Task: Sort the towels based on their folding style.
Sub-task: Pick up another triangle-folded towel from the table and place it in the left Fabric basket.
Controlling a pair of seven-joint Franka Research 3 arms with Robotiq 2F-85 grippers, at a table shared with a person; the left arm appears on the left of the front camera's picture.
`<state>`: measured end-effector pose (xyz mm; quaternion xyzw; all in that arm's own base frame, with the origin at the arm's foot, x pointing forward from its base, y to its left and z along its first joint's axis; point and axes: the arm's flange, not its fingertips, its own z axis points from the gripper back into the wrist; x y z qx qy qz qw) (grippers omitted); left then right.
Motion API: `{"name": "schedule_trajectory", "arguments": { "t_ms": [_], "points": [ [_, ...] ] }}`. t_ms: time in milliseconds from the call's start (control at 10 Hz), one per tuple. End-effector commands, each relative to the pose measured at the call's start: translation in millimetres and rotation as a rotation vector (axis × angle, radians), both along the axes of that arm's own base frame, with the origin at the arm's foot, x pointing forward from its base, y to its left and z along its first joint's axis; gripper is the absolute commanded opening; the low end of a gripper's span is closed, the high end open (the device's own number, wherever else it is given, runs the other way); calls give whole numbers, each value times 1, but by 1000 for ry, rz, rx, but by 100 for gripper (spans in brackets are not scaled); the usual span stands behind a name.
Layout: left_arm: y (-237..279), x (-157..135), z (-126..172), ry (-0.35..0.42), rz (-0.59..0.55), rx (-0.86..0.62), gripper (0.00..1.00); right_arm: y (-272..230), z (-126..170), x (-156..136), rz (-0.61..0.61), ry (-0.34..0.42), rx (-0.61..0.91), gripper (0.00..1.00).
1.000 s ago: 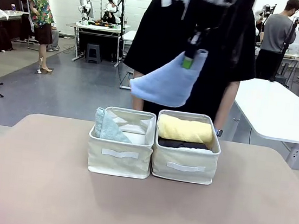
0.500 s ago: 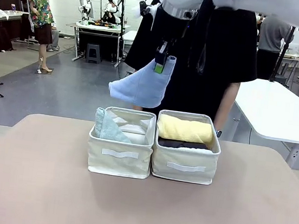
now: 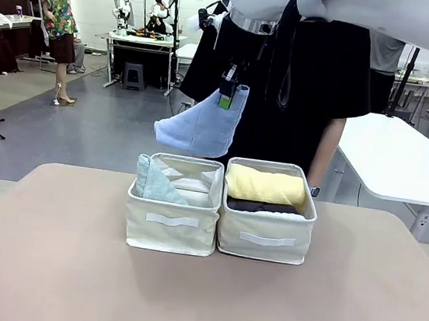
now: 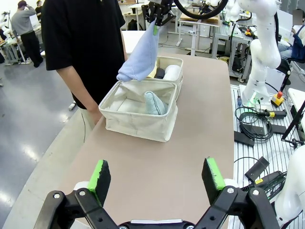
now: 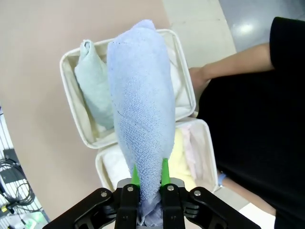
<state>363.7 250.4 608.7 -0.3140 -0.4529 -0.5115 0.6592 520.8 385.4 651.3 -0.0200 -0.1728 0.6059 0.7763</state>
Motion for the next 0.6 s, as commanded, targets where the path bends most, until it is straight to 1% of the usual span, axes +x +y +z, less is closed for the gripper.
{"name": "schedule_trajectory", "arguments": {
  "t_ms": [0,400,500],
  "points": [
    [-1,-1,1,-14,2,-10,100,-1,2,-3,0,-7,-8,17],
    [-1,-1,1,-14,2,-10,100,0,1,-1,0,-2,0,17],
    [-1,-1,1,-14,2,-10,100,7,-1,8,49,8,-20,17]
  ]
}}
